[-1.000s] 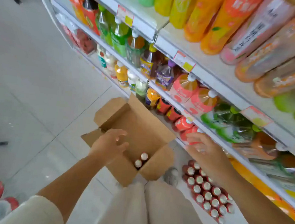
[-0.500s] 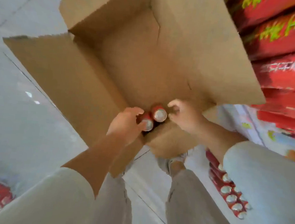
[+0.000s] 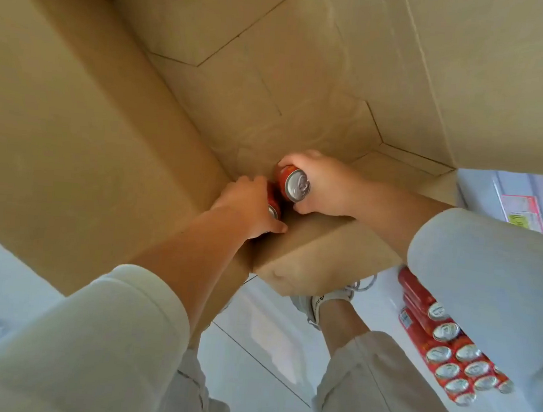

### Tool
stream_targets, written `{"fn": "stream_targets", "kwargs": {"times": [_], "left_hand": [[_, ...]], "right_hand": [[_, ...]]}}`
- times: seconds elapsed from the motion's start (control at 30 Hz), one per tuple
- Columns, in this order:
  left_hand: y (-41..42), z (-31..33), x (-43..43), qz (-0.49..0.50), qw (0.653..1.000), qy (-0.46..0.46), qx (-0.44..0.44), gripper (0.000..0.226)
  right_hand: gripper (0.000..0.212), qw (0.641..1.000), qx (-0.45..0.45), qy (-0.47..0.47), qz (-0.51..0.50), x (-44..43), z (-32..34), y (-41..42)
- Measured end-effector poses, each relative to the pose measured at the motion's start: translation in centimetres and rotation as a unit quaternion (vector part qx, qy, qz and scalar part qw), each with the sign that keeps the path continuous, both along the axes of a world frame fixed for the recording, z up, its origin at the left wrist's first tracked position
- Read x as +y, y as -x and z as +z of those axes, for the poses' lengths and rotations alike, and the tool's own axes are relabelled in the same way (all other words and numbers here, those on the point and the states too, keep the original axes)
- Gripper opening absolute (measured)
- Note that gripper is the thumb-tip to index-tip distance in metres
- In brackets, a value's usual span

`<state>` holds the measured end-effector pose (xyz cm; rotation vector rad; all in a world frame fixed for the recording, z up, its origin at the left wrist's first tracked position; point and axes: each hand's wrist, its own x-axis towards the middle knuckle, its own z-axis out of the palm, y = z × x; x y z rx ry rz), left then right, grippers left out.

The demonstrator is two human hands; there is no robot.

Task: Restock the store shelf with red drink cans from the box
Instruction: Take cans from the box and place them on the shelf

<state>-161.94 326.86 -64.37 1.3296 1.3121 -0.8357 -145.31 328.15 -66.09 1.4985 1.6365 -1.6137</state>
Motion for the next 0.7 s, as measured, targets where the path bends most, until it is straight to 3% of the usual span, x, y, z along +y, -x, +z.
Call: {"fn": "stream_targets", "kwargs": {"times": [0.23,0.37,0.53,0.7], "left_hand": [[0.5,-0.7,0.6,-0.021,1.000,0.003,0.021,0.068],[1.4,1.3,1.3,0.128,0.992,-0.015,0.006,0.073],[2.1,9.5,3.9,0.247,0.962,-0.098,-0.061,0.078],[2.8,21.9,7.3,0.247,0.951,-0.162,-0.087,0.073]], "right_hand": [[0.079,0.988,-0.038,-0.040,-0.143,1.8,2.3,-4.2],[0.077,0.975,-0.035,-0.032,-0.216,1.8,4.7,-5.5],[0.073,0.948,-0.014,-0.049,-0.314,0.8,11.5,-4.6],[0.068,0.911,-0.015,-0.094,-0.402,0.9,23.8,-2.7]]}}
